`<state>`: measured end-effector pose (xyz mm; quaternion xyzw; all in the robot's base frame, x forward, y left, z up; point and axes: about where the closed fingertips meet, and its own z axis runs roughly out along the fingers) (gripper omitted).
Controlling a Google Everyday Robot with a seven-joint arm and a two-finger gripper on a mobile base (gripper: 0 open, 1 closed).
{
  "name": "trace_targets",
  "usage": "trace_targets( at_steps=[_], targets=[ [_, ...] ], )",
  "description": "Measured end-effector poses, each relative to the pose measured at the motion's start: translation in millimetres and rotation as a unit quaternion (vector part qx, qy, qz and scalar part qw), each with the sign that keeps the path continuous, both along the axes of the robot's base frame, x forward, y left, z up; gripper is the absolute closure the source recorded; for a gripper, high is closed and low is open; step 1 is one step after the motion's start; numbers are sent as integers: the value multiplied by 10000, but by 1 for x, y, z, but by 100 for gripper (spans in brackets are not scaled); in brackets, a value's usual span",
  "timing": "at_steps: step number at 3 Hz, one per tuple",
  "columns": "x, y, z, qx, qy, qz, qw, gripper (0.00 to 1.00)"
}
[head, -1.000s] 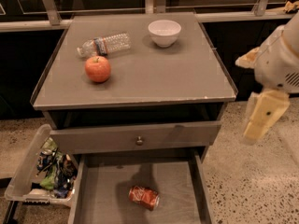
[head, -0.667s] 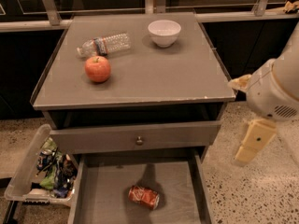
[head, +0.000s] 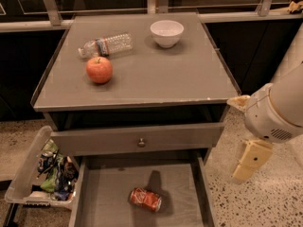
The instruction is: Pick coke can from middle drawer and place on counter
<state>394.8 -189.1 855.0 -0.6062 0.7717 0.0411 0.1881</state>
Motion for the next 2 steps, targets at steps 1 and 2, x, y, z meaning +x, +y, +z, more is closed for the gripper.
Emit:
trace_targets(
  at_steps=[1, 2],
  targets=[
    [-5, 17, -24, 168, 93, 183, 9996, 0],
    [-10, 42, -82, 586, 348, 320, 9972, 0]
  ],
)
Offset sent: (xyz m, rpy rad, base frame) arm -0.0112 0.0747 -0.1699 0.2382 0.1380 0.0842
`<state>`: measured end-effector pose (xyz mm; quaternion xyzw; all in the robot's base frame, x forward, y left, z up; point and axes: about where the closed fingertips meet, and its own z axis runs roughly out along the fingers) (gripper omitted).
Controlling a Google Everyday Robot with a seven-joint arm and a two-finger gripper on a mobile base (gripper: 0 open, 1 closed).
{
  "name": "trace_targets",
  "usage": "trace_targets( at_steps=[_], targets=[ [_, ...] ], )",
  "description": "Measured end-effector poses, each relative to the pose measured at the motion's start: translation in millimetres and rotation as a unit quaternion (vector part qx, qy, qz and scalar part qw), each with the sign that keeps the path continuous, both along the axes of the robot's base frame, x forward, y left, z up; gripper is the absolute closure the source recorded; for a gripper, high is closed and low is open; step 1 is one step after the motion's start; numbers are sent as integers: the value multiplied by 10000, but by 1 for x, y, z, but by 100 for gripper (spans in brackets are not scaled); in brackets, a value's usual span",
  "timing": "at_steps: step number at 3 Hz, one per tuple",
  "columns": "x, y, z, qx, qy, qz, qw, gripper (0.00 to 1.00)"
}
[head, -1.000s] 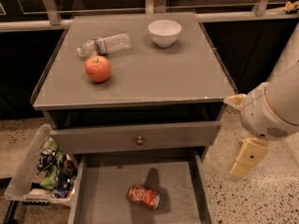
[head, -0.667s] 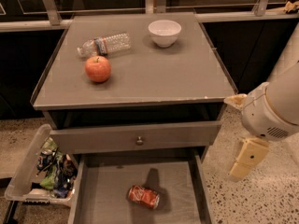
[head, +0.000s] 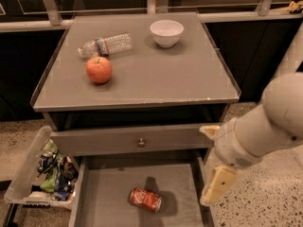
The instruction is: Pick coke can from middle drawer and place on counter
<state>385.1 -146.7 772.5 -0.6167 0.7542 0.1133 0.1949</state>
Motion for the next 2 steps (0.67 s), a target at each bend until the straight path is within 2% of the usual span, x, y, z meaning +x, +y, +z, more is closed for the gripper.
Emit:
trace_targets(
  at_steps=[1, 2],
  targets=[
    [-1, 19, -67, 235, 205, 109, 9995, 0],
    [-2, 29, -120, 409, 244, 111, 9988, 0]
  ],
)
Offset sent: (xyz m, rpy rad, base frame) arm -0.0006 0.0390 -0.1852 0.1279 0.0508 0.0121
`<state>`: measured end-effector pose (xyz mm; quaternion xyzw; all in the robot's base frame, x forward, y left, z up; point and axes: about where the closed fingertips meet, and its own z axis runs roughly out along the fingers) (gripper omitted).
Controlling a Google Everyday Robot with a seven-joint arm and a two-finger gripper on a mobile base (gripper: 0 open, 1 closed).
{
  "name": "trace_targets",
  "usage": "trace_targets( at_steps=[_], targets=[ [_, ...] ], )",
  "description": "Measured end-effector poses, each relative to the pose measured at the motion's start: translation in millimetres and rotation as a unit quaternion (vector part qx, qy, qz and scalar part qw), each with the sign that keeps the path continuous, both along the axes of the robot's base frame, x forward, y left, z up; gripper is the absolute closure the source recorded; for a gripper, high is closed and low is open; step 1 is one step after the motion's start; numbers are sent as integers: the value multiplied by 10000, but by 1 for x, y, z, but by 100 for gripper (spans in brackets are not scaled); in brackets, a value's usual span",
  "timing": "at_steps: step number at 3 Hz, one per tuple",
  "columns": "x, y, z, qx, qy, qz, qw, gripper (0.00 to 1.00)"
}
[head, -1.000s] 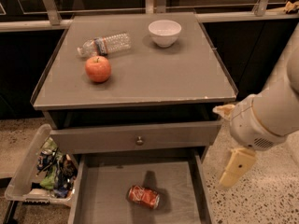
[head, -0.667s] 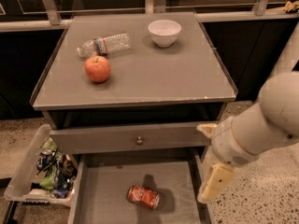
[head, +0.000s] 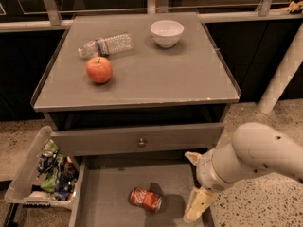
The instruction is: Pick coke can from middle drawer and place on counter
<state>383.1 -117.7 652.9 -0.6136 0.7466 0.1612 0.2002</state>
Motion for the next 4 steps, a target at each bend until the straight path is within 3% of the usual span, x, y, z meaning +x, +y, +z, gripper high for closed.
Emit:
trace_targets(
  at_steps=[1, 3, 4],
  targets=[
    [-1, 4, -57, -53, 170, -201, 9996, 0],
    [-2, 5, -64, 61, 231, -228, 9995, 0],
    [2, 7, -86, 457, 154, -346, 9982, 0]
  ],
)
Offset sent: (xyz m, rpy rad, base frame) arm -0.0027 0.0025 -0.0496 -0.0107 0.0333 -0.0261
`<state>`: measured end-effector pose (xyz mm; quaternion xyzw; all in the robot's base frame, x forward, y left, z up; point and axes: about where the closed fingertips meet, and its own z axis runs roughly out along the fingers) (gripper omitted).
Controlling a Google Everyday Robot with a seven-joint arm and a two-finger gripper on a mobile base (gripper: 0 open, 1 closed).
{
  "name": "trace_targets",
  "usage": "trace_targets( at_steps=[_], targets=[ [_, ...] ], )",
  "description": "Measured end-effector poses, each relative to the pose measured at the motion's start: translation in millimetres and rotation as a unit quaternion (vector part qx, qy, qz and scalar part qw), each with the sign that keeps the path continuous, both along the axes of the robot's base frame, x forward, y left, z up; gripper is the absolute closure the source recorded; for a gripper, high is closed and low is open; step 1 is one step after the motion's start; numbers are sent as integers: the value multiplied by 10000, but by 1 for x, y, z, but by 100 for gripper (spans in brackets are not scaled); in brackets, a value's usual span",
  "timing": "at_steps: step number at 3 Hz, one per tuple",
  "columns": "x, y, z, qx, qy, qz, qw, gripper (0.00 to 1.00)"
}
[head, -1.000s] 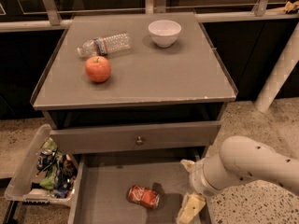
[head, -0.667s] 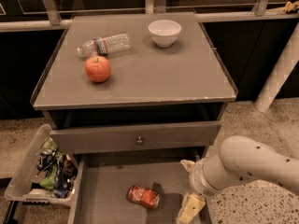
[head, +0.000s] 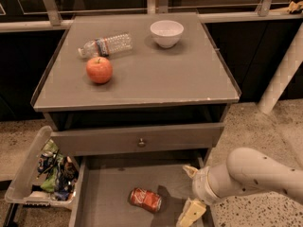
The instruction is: Pick coke can from middle drawer and place on counter
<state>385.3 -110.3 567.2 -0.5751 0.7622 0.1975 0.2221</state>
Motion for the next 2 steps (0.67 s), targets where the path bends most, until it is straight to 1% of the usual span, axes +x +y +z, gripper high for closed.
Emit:
trace_targets(
  at_steps=[1, 2],
  targets=[
    [7, 4, -30, 384, -151, -57, 9991, 0],
    [9, 11, -60, 751, -244, -129, 9968, 0]
  ],
)
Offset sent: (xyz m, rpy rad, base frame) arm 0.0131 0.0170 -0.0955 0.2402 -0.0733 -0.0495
